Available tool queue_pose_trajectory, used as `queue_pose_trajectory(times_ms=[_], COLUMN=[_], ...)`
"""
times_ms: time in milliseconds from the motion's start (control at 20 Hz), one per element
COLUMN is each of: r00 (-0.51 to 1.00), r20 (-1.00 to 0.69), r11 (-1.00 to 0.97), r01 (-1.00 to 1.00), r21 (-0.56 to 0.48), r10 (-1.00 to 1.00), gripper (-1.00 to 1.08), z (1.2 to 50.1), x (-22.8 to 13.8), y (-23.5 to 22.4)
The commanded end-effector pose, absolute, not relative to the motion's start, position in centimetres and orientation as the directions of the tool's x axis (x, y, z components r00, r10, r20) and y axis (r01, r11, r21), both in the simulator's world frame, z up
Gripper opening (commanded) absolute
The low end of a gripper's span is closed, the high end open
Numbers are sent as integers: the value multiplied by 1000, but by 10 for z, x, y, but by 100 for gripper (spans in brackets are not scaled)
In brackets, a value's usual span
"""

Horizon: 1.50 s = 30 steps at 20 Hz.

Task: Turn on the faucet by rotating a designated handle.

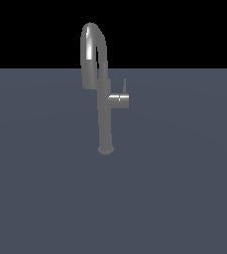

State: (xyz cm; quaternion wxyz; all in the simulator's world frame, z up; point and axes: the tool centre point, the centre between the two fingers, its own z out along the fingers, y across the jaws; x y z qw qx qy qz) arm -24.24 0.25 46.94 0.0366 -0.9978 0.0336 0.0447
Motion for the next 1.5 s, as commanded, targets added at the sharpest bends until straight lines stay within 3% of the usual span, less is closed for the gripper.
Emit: queue_pose_trajectory(times_ms=[0, 750, 1450], r00=[990, 892, 679], r20=[-116, -370, -650], r11=[-991, -893, -670], r01=[-97, -368, -661], r21=[-91, -258, -337], r10=[-86, -261, -342], gripper=[-100, -100, -100], z=[469, 453, 416], x=[-235, -159, -82], y=[4, 6, -6])
